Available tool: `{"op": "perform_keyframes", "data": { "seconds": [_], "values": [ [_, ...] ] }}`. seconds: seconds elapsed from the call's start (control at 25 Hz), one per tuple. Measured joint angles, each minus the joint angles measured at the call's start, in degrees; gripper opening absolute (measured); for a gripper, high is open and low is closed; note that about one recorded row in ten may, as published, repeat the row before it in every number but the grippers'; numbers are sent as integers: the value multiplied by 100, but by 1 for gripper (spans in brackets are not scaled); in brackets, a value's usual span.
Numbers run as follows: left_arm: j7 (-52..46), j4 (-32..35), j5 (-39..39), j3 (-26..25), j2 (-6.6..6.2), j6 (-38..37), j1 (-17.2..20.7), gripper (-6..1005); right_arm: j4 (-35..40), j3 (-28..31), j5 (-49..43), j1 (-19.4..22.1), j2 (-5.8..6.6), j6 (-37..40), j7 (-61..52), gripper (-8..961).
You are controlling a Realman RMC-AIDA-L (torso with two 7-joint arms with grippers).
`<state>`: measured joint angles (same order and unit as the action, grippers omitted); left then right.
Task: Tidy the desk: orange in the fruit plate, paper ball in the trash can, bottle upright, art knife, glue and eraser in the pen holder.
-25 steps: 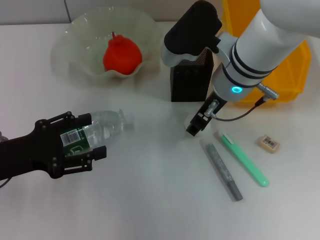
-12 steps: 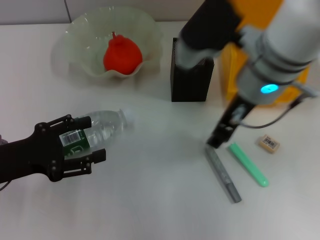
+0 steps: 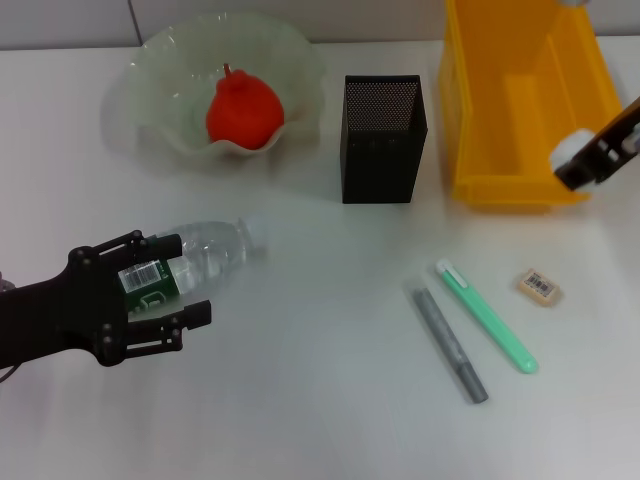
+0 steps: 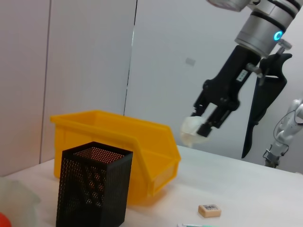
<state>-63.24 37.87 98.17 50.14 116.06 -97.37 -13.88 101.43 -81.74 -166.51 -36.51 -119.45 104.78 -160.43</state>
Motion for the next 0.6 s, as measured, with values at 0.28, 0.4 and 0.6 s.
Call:
{"op": "perform_keyframes", "data": {
  "seconds": [0.28, 0.4, 0.6],
  "values": [
    [-48, 0, 0, -5, 6, -38, -52, 860, -564, 25, 2, 375, -16, -1802, 143, 550],
    [-91, 2, -2, -5, 2, -51, -52, 859, -920, 4, 23, 367, -5, -2236, 152, 556],
    [-290, 36, -24, -90, -45, -53, -71, 850, -1458, -2, 43, 320, 8, -2872, 197, 567]
  ]
}}
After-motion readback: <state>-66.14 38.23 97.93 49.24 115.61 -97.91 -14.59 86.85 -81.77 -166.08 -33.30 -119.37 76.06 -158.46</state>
